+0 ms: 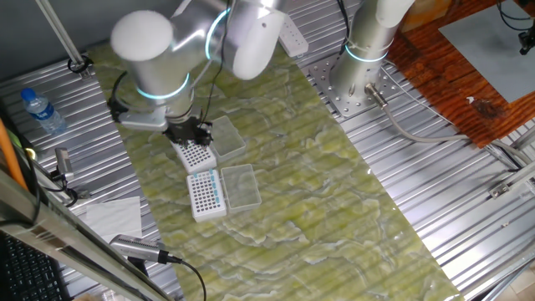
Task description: Transfer all medium pipette tips from one holder to another
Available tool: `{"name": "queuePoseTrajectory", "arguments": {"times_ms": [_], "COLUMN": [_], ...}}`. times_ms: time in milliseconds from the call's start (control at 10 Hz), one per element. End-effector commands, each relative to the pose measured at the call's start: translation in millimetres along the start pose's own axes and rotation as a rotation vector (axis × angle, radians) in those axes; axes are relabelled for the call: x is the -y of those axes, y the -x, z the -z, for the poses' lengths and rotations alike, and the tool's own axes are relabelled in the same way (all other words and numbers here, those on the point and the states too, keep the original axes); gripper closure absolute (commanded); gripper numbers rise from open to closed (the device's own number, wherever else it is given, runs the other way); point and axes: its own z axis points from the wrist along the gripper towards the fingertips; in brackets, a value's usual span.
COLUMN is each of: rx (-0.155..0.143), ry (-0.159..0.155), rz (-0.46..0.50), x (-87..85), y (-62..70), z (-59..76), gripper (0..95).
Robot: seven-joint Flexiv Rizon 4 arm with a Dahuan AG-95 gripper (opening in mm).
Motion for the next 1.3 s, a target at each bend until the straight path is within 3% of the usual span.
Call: {"name": "queuePoseTrajectory", "arguments": {"times_ms": [100, 1000, 1100, 1300], "rx": [0.006, 0.002, 0.004, 0.01], "ry": [-0.026, -0.073, -0.076, -0.083], "rz": [0.035, 0.13, 0.133, 0.136], "x": [-2.1, 1.8, 2.1, 2.3], "y": [-14.0, -32.9, -34.0, -33.8], "z": [-12.8, -25.6, -27.0, -28.5], "gripper": [57.0, 57.0, 76.0, 76.0]}}
